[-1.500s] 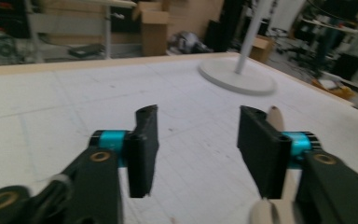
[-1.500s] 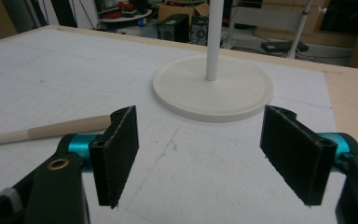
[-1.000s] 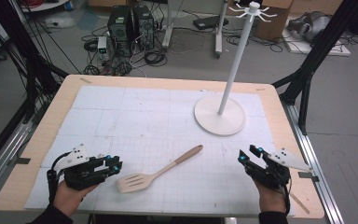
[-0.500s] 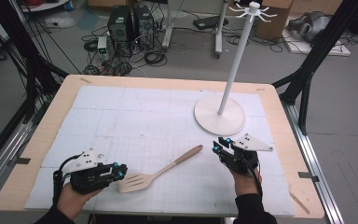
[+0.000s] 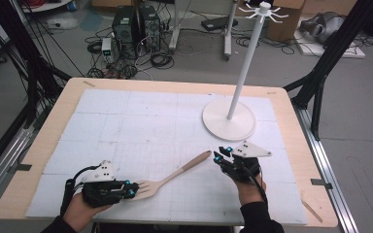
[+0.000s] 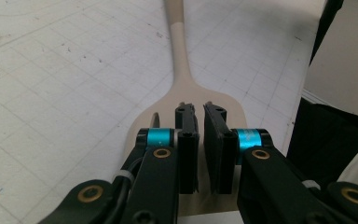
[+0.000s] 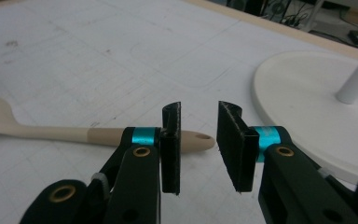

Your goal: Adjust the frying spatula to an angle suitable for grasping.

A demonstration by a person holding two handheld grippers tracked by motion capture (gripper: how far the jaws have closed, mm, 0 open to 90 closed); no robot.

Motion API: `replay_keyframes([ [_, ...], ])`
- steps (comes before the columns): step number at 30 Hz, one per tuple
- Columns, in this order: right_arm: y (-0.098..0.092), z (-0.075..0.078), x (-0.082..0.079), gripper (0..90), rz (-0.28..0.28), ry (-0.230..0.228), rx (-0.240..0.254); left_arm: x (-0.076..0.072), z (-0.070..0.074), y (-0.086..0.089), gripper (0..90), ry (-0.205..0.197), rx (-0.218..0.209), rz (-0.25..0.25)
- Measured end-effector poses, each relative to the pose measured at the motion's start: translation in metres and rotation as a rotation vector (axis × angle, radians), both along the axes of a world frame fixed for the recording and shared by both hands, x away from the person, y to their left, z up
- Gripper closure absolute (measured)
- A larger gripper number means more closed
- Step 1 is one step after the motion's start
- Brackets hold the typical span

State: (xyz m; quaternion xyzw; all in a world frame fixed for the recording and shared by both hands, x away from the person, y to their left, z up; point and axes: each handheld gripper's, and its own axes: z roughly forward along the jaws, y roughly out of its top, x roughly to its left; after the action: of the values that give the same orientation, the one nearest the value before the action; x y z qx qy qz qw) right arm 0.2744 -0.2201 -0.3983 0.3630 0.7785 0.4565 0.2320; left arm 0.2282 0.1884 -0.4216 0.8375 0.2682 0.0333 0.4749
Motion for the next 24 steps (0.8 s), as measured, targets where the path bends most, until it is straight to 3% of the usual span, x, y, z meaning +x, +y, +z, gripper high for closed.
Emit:
replay_keyframes([
  [2, 0.007, -0.003, 0.002, 69.9, 0.012, 0.006, -0.030, 0.000, -0.001, 0.000, 83.2, 0.007, 0.018, -0.003],
  [7, 0.006, -0.003, 0.000, 69.6, 0.005, 0.005, -0.031, 0.001, -0.003, -0.001, 83.2, 0.018, 0.027, 0.010],
  [12, 0.000, -0.002, -0.001, 70.3, -0.028, 0.006, -0.029, 0.003, -0.007, -0.002, 83.3, 0.034, 0.069, 0.017],
  [20, -0.004, -0.010, 0.000, 83.4, -0.083, 0.068, -0.095, 0.005, -0.009, -0.003, 83.6, 0.050, 0.087, 0.042],
  [24, -0.009, -0.012, -0.004, 85.4, -0.097, 0.090, -0.131, 0.006, -0.009, -0.002, 83.6, 0.050, 0.087, 0.052],
])
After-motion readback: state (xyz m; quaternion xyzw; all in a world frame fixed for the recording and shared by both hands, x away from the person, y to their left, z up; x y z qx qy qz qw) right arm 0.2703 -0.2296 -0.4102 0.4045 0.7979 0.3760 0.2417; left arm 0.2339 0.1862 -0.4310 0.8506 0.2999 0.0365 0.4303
